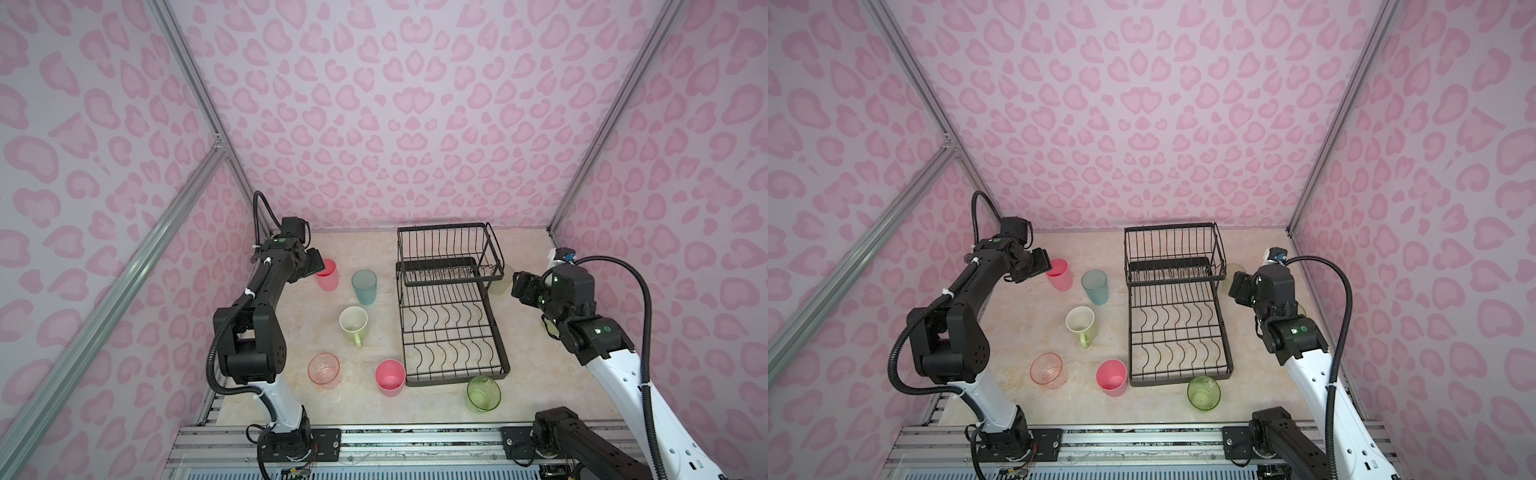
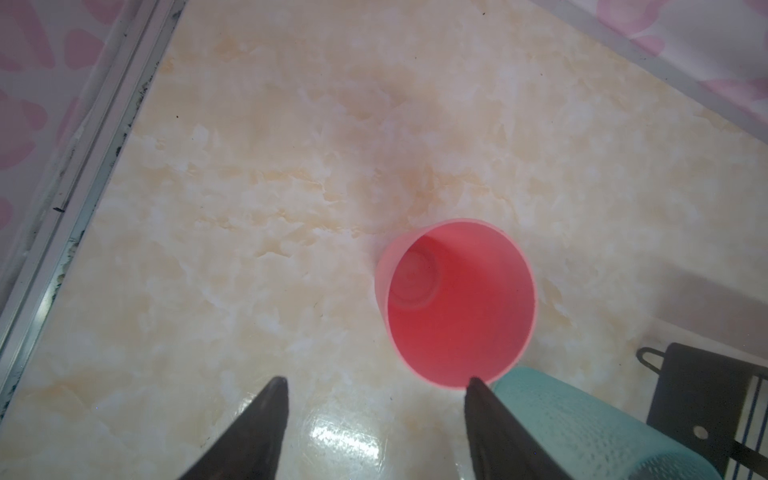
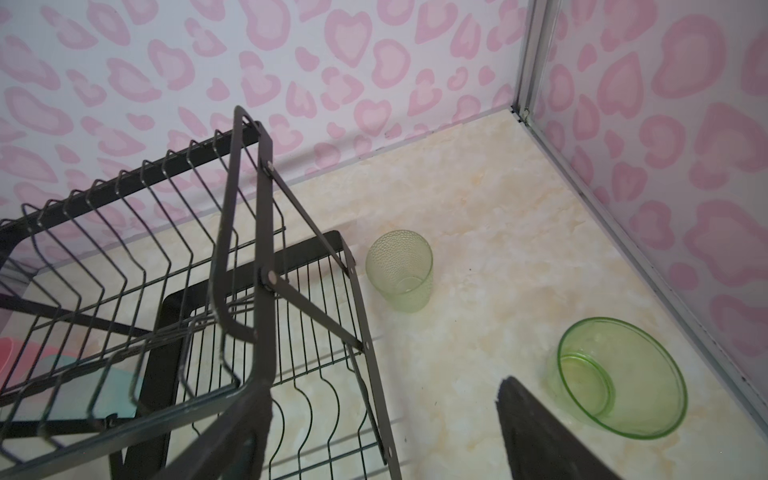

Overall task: Load the cups into the dish rack
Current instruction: 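Reach the left gripper over the pink cup while the right arm nears the rack, then close the left gripper on the pink cup rim and lift it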

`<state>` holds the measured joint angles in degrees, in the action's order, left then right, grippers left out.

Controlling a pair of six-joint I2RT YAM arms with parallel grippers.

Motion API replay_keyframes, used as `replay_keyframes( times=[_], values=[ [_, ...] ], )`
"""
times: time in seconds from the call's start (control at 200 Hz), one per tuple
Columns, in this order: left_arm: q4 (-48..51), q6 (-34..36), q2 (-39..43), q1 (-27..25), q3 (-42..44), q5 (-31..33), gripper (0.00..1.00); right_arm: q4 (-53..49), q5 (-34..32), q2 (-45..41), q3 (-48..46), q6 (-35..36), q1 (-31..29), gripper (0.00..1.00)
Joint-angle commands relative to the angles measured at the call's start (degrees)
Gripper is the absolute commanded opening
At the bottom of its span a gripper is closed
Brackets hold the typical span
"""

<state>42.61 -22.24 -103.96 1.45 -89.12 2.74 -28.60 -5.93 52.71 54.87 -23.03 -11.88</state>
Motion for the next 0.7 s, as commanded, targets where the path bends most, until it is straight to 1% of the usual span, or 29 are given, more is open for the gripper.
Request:
replay_keyframes(
  times=[0.0, 0.355, 0.45, 0.565, 0.63, 0.655, 0.665, 0.69],
  values=[
    [0.7, 0.6, -2.0, 0.4, -0.8, -1.7, 0.63, -2.8, 1.3, 0.2, 1.0, 0.6, -2.2, 0.84],
    [-2.6, -0.6, -8.7, 0.8, -2.3, -2.7, 0.54, -3.0, -1.2, 3.6, 4.4, 0.1, -12.0, 0.83],
    [-3.3, -0.9, -9.8, 0.9, -2.8, -2.7, 0.47, -3.4, -2.0, 4.9, 5.4, -0.2, -14.3, 0.82],
    [-4.4, -1.2, -10.6, 1.1, -2.8, -2.7, 0.44, -3.4, -3.0, 5.7, 6.3, -0.4, -16.5, 0.82],
    [-4.9, -1.5, -10.9, 1.4, -2.8, -3.0, 0.38, -3.4, -3.5, 6.2, 6.9, -0.6, -17.5, 0.82],
    [-5.3, -1.5, -10.8, 1.4, -2.8, -3.2, 0.37, -3.4, -3.7, 6.5, 7.2, -0.5, -17.8, 0.81],
    [-5.4, -1.5, -10.8, 1.4, -2.8, -3.3, 0.34, -3.4, -3.8, 6.6, 7.3, -0.6, -17.8, 0.81],
    [-5.7, -1.5, -10.7, 1.5, -2.7, -3.4, 0.32, -3.5, -4.0, 6.9, 7.6, -0.7, -18.1, 0.81]
  ],
)
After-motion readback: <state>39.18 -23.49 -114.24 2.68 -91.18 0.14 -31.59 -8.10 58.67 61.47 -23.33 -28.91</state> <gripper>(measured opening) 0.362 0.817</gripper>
